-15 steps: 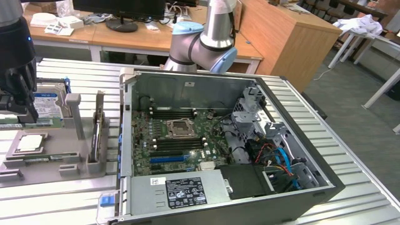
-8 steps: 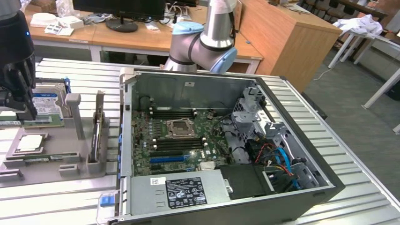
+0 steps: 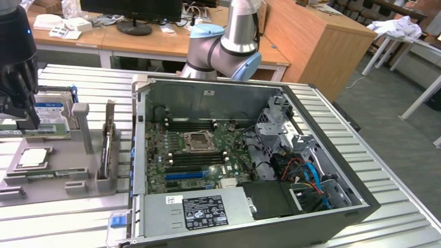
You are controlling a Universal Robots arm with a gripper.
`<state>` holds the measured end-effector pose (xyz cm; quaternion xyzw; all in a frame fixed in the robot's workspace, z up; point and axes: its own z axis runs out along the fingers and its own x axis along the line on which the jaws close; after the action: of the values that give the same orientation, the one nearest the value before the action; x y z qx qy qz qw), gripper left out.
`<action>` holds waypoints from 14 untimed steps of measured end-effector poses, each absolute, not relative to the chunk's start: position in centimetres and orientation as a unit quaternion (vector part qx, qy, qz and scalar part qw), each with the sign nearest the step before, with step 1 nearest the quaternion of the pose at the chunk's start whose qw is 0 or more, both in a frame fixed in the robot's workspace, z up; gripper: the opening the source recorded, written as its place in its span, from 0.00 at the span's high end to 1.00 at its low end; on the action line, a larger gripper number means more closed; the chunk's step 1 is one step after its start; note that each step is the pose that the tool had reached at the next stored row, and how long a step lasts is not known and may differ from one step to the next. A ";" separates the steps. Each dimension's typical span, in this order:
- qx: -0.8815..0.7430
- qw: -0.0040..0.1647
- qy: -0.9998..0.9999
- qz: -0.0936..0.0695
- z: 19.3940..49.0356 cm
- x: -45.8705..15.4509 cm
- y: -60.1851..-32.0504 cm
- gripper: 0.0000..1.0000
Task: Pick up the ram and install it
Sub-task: 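Pick up the ram and move it above insertion slot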
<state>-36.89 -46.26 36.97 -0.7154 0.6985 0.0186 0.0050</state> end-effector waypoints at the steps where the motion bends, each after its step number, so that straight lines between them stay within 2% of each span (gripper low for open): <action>1: -0.715 0.005 0.699 0.019 37.1 -36.9 -46.3 0.88; 14: -0.715 0.005 0.699 0.019 38.7 -36.9 -46.3 0.88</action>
<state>-36.88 -46.27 38.74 -0.7146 0.6993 0.0186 0.0050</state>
